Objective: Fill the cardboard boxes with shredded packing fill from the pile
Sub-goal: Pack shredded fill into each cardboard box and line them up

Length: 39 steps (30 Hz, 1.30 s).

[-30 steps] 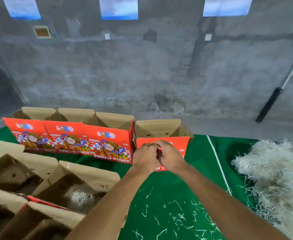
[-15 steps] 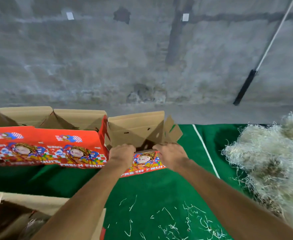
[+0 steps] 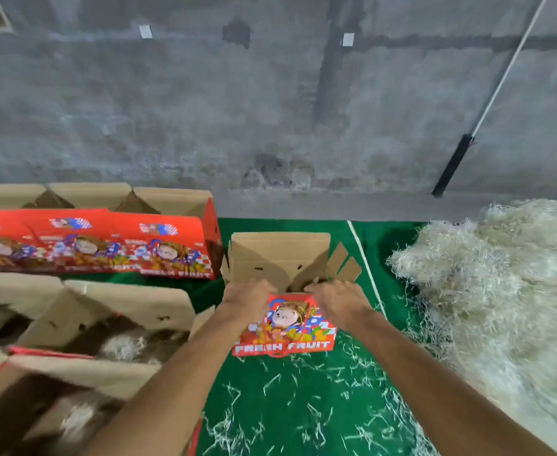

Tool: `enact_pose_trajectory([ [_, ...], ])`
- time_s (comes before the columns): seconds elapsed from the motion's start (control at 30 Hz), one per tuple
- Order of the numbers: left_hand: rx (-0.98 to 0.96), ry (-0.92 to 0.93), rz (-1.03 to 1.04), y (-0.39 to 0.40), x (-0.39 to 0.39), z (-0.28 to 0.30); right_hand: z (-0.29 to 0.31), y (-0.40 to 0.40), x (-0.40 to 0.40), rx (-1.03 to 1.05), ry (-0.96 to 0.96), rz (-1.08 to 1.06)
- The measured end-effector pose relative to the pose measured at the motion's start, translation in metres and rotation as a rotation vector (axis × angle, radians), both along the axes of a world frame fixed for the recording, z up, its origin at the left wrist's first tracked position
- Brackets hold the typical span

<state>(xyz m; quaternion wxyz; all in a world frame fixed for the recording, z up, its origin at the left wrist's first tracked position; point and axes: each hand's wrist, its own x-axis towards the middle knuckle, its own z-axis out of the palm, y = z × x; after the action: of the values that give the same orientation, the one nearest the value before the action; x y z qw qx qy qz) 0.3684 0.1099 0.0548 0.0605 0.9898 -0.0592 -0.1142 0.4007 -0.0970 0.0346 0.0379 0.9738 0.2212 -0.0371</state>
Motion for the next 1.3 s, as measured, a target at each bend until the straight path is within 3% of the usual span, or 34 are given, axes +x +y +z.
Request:
enact_pose_trajectory([
  [0.2,-0.128,0.161,0.025,-0.048,-0.103,-0.008,0.004,-0.053,-0.116,0.006,0.038,-0.009],
  [0.53,-0.13,0.324,-0.003,-0.116,-0.229,-0.036,-0.023,-0.117,-0.269,0.046,0.027,-0.019],
  [0.67,-0.281,0.307,0.03,-0.127,-0.255,-0.049,-0.048,-0.133,-0.29,0.223,-0.01,0.077],
  [0.73,-0.357,0.268,0.055,-0.136,-0.26,-0.06,-0.057,-0.136,-0.297,0.262,0.073,0.069],
  [0.87,-0.189,0.167,0.002,-0.141,-0.269,-0.097,-0.075,-0.144,-0.309,0.328,0.279,0.011],
  [1.07,-0.109,-0.122,0.05,-0.142,-0.265,-0.12,-0.086,-0.158,-0.289,0.118,0.025,-0.066],
  [1.17,-0.121,-0.069,-0.028,-0.135,-0.264,-0.12,-0.084,-0.17,-0.276,0.164,-0.03,-0.139],
  [1.3,-0.138,0.035,-0.063,-0.131,-0.271,-0.12,-0.098,-0.181,-0.271,0.231,0.108,-0.296],
])
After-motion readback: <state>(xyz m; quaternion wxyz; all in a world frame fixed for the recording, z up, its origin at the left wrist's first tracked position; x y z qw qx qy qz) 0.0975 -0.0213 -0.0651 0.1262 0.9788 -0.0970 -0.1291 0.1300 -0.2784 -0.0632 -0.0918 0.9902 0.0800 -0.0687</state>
